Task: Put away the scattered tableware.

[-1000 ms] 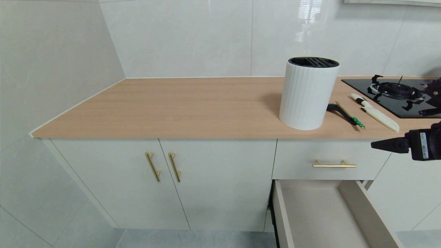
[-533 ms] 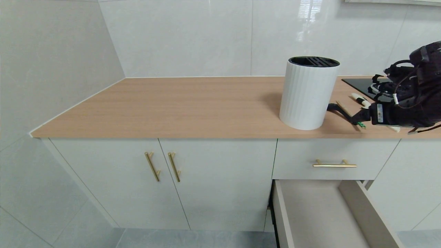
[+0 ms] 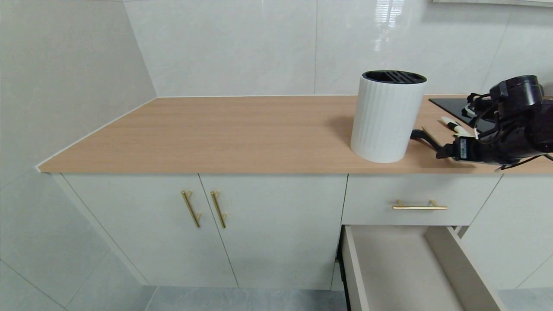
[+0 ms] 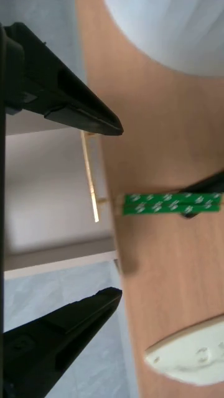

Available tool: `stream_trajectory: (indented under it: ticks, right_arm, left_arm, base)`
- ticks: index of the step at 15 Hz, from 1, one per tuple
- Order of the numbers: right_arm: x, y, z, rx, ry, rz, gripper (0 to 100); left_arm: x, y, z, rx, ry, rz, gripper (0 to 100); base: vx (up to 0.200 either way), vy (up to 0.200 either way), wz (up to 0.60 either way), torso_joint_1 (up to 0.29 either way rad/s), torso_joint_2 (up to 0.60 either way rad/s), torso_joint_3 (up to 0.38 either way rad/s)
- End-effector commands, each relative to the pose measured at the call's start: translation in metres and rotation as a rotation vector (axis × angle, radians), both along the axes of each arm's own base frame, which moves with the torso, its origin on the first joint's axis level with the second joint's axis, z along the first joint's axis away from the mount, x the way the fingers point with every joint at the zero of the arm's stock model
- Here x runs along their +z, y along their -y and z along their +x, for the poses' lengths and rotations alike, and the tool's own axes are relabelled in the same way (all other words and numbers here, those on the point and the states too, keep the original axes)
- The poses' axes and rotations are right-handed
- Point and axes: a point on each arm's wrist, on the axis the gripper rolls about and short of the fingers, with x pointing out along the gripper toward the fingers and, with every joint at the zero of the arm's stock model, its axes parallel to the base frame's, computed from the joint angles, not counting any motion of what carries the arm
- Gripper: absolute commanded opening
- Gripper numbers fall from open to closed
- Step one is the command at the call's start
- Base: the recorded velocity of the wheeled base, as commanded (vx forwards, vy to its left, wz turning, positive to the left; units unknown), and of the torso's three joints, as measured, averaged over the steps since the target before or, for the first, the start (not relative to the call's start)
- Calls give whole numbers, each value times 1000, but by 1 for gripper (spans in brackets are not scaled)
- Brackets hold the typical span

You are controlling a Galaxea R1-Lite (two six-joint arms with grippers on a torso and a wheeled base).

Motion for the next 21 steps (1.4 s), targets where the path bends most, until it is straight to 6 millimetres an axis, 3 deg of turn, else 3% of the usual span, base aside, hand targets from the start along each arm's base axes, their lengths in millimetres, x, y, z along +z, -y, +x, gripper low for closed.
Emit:
stream_trajectory:
  ticks: [1,11,12,18,21]
  right_arm:
    - [-9,0,7,0,-9,1,100]
    - [-21,0,24,-3,33,3,100]
    - [-22,0,25,-4,35,2,0]
    - [-17,1,23,-7,52,3,0]
    - [3,4,9,-31,105,-5,0]
  left_arm:
    - [0,0,0,1,-2,-1,100]
    - [0,0,0,1,0,-1,100]
    - [0,0,0,1,0,-1,100]
    - [0,0,0,1,-2,-1,100]
    - [0,0,0,1,-2,-1,100]
  base:
    - [0,0,0,0,0,0]
    - [0,0,0,0,0,0]
    - [0,0,0,0,0,0]
    - [0,0,0,0,0,0]
    - [0,0,0,0,0,0]
